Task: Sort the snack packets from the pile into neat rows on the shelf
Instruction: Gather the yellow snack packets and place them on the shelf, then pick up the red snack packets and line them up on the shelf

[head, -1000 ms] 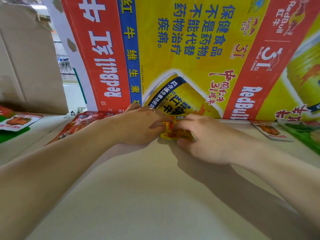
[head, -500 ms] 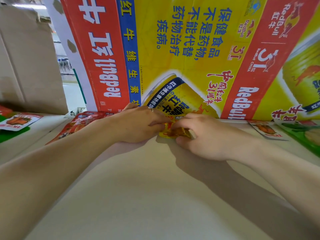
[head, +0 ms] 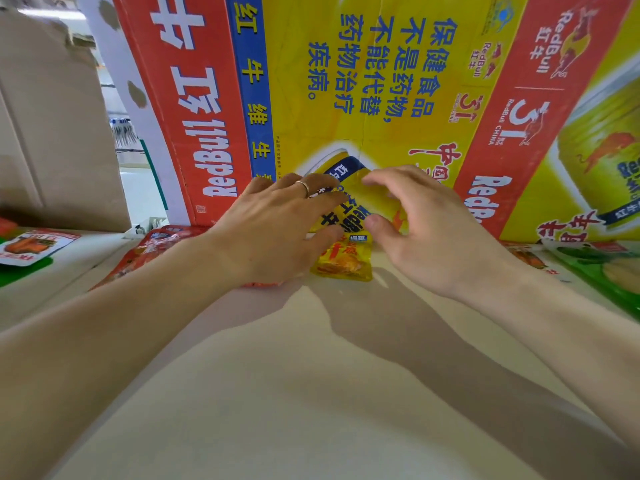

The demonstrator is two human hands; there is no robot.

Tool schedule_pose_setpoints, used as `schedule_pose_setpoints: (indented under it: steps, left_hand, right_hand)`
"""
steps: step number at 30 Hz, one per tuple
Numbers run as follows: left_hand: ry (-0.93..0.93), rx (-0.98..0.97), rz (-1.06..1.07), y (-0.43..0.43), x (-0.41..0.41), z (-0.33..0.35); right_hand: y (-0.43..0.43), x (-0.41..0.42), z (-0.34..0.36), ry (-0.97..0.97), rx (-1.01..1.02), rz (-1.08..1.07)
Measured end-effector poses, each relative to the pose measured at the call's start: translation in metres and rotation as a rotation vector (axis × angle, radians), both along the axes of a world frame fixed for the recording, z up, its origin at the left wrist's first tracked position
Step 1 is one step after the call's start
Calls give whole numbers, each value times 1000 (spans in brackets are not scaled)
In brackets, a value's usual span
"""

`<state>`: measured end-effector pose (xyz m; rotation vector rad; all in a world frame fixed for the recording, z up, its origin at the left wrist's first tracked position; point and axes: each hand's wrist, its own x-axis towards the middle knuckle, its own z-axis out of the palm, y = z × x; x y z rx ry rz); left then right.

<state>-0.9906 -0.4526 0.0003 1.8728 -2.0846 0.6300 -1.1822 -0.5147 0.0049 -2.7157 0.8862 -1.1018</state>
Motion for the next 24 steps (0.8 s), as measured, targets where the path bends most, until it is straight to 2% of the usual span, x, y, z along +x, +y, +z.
schedule_pose_setpoints:
  steps: [5, 9, 17, 24]
  left_hand:
    - [-10, -138, -10, 6, -11, 0]
    - [62, -244, -9, 12, -19, 7]
    - [3, -356, 2, 34, -24, 43]
    - [-27, -371, 132, 93, -36, 40]
  right_hand:
    - [5, 0, 2, -37, -66, -55]
    - [9, -1, 5, -89, -122, -84]
    - [28, -4, 20, -157, -220, -56]
    - [58, -2, 27, -179, -220, 15]
